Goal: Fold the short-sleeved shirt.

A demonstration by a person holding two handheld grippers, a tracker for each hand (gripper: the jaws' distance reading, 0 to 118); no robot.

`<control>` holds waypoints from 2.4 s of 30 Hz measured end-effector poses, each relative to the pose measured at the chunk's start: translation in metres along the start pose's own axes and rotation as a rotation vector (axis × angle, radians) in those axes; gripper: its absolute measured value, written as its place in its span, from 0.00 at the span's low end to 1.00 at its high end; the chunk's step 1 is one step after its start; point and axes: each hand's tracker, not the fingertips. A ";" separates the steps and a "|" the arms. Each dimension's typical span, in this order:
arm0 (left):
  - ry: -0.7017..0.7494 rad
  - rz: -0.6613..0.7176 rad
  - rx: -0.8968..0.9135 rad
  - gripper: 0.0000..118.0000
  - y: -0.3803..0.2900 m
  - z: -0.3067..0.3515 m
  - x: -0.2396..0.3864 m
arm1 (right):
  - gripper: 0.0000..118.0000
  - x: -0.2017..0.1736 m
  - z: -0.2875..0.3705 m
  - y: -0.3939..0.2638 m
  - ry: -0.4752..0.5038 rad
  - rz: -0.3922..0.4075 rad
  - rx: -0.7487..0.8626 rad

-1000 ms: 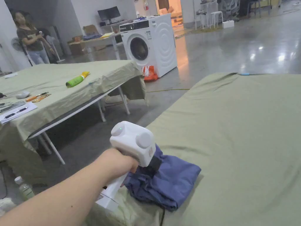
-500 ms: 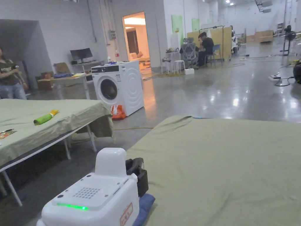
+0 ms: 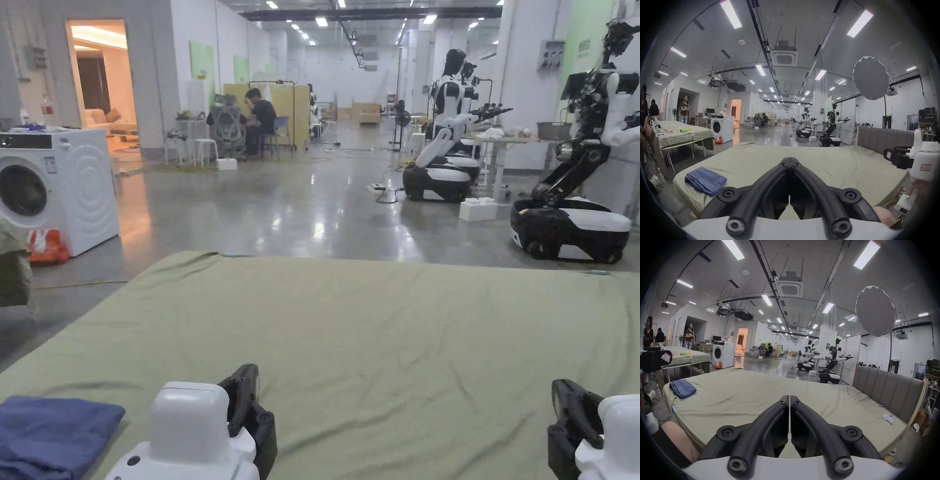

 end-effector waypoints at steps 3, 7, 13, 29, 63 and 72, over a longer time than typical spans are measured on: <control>-0.010 -0.009 -0.015 0.00 -0.003 0.003 -0.001 | 0.04 0.005 0.010 0.001 -0.015 -0.017 0.005; -0.001 -0.008 0.002 0.00 0.001 0.013 0.003 | 0.04 0.007 0.019 0.000 -0.027 -0.036 0.007; 0.036 -0.035 0.044 1.00 0.011 0.027 0.004 | 0.64 0.004 0.026 0.002 -0.053 -0.050 0.022; 0.043 -0.036 0.085 1.00 0.018 0.047 0.010 | 1.00 0.010 0.046 -0.002 -0.037 -0.145 0.015; 0.010 0.053 0.091 1.00 0.027 0.061 -0.001 | 1.00 -0.006 0.084 0.026 -0.100 -0.193 0.096; 0.011 0.074 0.097 1.00 0.028 0.063 -0.003 | 1.00 0.002 0.086 0.022 -0.079 -0.349 0.066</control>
